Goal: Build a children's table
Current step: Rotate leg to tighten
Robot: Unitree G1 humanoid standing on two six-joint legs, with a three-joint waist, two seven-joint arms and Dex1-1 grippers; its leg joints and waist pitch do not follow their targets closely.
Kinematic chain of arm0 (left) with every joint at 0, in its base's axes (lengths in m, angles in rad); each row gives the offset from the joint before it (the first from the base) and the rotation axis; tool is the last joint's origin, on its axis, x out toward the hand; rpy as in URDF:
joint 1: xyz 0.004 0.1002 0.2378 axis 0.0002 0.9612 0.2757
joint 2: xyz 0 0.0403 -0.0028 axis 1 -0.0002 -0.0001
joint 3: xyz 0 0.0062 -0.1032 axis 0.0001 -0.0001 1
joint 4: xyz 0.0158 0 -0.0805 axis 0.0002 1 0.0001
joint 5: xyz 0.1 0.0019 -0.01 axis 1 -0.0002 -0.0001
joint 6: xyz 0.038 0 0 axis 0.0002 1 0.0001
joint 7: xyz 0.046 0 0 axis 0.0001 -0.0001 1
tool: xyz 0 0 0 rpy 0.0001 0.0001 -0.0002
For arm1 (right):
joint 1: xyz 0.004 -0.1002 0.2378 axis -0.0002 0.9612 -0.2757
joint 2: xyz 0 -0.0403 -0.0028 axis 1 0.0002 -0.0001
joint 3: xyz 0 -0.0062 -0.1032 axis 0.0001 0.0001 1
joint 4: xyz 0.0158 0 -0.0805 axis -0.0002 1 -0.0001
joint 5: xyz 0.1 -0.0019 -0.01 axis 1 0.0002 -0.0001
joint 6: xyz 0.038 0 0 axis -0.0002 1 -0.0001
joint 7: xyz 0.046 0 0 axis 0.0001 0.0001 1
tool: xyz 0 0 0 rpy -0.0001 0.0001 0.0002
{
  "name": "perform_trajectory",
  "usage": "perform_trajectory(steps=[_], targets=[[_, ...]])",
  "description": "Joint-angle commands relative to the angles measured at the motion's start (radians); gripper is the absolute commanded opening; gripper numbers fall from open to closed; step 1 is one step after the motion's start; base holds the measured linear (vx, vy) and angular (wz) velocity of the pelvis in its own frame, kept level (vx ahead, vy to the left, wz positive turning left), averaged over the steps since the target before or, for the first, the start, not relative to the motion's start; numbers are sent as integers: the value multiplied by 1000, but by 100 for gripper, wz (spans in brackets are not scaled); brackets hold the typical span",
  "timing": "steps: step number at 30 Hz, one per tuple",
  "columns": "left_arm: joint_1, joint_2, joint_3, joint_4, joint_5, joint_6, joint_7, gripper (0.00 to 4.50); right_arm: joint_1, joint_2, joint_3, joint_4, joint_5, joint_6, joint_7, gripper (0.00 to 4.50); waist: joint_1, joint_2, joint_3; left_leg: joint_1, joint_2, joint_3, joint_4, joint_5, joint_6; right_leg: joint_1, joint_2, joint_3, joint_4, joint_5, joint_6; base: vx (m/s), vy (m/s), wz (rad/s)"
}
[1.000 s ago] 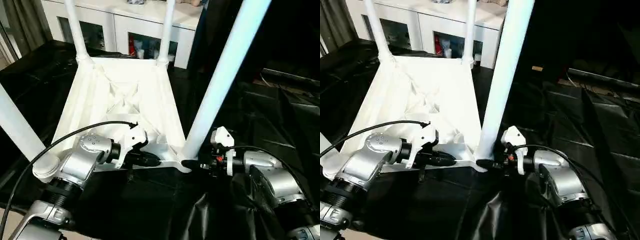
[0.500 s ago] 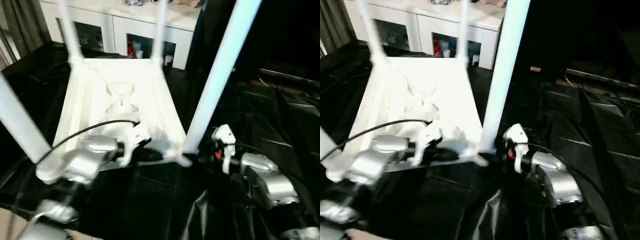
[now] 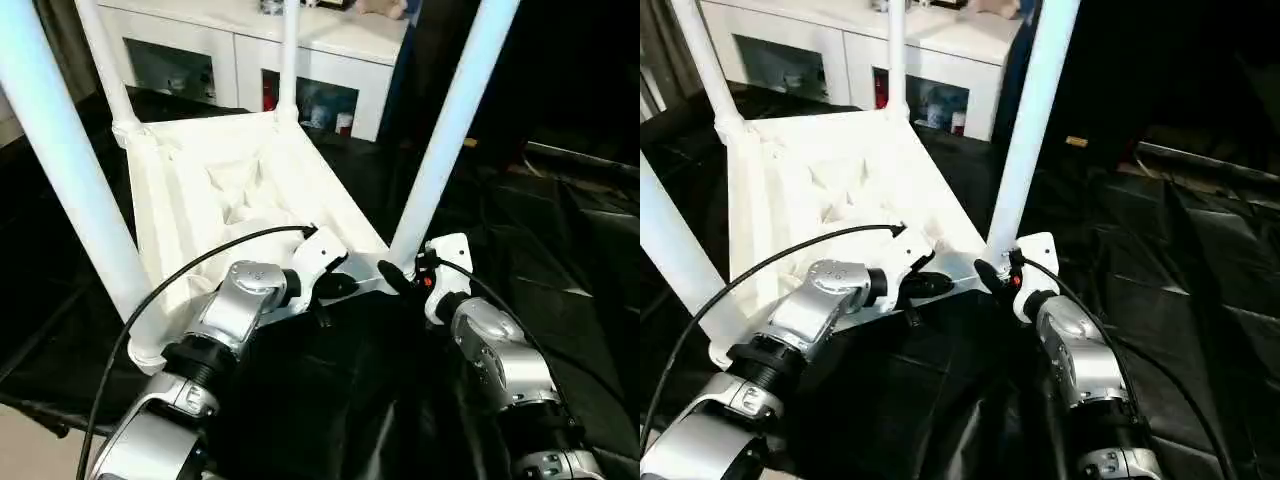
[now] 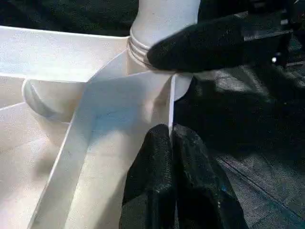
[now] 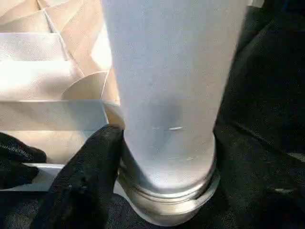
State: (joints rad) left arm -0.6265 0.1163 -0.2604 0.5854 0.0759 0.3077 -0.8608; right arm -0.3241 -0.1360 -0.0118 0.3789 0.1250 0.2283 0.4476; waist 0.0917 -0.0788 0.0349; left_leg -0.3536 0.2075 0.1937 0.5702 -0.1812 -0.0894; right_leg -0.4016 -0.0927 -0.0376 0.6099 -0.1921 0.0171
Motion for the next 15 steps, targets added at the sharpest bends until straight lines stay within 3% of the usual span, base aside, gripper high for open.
perform_trajectory(steps=[1,4,8,15], targets=[[5,-20,-68,17,1,30,-28,0,-6,11,99,-63,36,-3,134,358,-1,0,-50,1,17,-7,-62,-192,32,42,-36,28,-73,-152,-173,0,0,0],[23,39,-86,-21,6,66,-104,0,-11,-90,106,-59,24,-9,246,370,-2,-1,-50,-2,17,-7,-60,-180,46,46,-35,27,-69,-123,-186,0,0,0],[31,82,-94,-44,22,73,-127,0,-20,-154,95,-43,29,-20,317,370,-1,-6,-50,-3,19,-6,-57,-160,61,48,-37,27,-66,-101,-203,0,0,0],[32,122,-76,-60,26,94,-123,0,-50,-209,75,-9,32,-33,379,370,-2,-5,-45,2,22,-6,-60,-210,46,41,-40,27,-75,-201,-196,0,0,0]])
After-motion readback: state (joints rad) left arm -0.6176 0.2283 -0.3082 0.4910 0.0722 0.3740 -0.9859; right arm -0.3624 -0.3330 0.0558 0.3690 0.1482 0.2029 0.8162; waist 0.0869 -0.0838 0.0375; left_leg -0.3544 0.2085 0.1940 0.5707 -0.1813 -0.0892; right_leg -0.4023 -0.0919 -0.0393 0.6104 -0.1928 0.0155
